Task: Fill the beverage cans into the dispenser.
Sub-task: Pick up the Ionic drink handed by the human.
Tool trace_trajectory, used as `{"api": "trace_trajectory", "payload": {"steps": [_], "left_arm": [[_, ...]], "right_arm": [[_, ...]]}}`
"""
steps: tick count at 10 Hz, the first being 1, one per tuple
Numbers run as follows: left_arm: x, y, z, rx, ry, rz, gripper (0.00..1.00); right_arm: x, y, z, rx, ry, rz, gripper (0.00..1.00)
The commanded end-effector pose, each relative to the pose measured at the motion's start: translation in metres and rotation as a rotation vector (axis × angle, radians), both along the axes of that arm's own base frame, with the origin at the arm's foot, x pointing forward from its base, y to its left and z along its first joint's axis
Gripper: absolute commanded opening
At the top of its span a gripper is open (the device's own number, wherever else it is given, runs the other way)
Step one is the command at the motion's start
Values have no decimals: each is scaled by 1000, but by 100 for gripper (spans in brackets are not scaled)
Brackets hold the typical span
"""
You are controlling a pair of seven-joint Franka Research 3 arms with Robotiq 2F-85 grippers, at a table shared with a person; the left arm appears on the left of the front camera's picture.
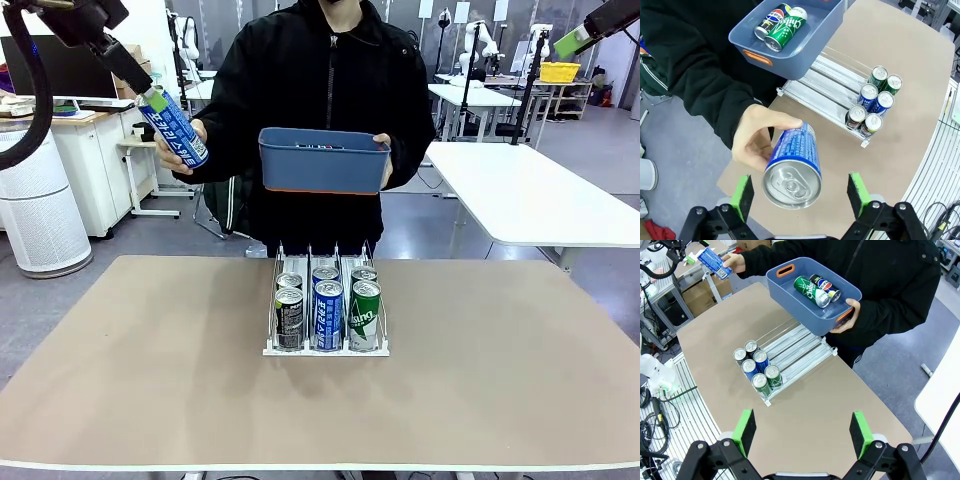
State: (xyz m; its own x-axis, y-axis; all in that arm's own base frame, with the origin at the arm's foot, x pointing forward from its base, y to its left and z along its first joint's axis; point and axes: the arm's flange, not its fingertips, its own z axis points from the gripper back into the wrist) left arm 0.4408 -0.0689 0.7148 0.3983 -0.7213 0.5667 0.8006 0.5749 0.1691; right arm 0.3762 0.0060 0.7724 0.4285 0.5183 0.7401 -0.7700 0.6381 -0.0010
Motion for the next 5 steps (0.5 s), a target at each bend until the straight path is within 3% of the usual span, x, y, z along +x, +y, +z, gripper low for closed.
{"api": "trace_trajectory", "payload": {"steps": [1,5], "left_arm": [[8,7,1,23,14,-16,100],[18,8,-5,13,39,-11,100]], "right_arm": [[0,0,-1,1,3,1,100],[0,0,-1,1,3,1,100]]}}
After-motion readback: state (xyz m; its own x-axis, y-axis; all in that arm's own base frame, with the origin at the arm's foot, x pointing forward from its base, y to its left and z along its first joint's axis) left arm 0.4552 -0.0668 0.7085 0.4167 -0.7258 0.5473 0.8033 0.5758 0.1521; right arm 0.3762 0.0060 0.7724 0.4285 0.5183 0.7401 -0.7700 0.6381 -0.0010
